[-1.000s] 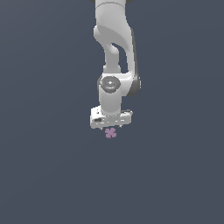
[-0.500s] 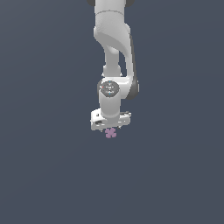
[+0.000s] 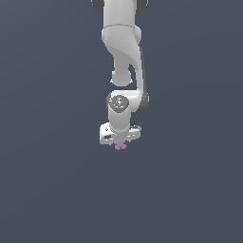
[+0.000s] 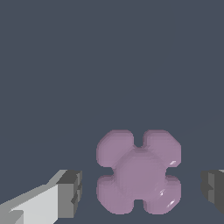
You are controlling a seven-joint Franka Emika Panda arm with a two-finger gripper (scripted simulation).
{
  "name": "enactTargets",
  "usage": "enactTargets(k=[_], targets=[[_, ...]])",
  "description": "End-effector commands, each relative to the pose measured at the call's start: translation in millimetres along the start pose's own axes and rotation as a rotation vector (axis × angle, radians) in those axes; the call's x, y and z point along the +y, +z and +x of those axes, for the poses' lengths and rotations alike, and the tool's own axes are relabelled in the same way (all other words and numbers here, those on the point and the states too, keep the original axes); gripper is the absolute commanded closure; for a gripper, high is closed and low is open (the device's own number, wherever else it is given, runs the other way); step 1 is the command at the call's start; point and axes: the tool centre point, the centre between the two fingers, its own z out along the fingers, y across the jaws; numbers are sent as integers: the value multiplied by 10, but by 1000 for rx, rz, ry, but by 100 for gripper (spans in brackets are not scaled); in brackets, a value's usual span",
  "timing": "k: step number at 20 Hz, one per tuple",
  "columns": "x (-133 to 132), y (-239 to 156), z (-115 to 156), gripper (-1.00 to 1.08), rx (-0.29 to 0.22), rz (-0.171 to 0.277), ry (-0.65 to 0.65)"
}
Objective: Pick up the object and move it to a goal position.
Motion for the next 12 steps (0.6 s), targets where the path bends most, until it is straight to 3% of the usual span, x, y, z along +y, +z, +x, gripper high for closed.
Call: enactTargets(k=[1,6,7,12], targets=[[1,104,-1,-92,1,0,-1],[2,171,8,-92,1,0,-1],[2,171,8,108,1,0,-1],[2,171,8,108,1,0,-1]])
